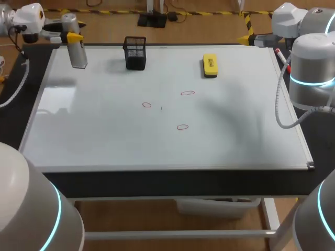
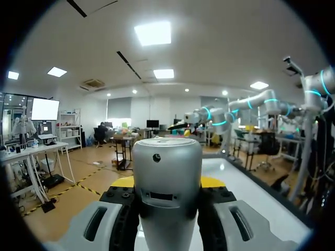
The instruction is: Pick up the inspection probe, press it on each red-marked spot on the whiteboard one by one, put down the probe, pick up the eraser, and wipe off all the red marks.
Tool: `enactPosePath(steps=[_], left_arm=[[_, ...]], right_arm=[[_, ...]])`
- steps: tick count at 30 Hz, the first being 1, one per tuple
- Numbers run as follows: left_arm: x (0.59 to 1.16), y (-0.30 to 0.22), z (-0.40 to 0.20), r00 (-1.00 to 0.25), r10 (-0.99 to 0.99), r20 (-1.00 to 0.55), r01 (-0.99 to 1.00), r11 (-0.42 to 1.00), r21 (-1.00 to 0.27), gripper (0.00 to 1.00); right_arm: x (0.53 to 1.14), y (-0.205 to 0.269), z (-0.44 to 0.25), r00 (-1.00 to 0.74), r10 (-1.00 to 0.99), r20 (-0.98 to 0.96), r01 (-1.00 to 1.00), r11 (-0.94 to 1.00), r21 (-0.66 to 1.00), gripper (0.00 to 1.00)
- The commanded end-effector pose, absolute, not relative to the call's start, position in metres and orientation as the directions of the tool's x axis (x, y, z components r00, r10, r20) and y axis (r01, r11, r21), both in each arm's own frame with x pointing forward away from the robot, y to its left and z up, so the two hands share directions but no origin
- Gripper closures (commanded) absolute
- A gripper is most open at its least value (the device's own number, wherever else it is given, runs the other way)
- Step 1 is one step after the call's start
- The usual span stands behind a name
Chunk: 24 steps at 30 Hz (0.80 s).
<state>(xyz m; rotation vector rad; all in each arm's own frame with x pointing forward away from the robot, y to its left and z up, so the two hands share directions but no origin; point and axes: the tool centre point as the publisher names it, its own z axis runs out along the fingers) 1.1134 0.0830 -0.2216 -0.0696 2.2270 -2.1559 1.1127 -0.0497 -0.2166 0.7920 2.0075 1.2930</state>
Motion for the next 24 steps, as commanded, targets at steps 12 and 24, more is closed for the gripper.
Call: enactPosePath(steps=[12, 24], left_arm=[[1.103, 0.084, -0.216, -0.948, -0.319, -0.013, -0.001, 0.046, -0.999, 1.0], [1.103, 0.084, -0.216, -0.948, -0.319, -0.013, -0.001, 0.046, -0.999, 1.0]], right_arm=[[1.113, -0.05, -0.217, -0.632, 0.755, -0.174, 0.154, 0.343, 0.927, 0.0], [1.15, -0.055, -0.247, -0.782, 0.615, -0.101, 0.203, 0.404, 0.892, 0.0]])
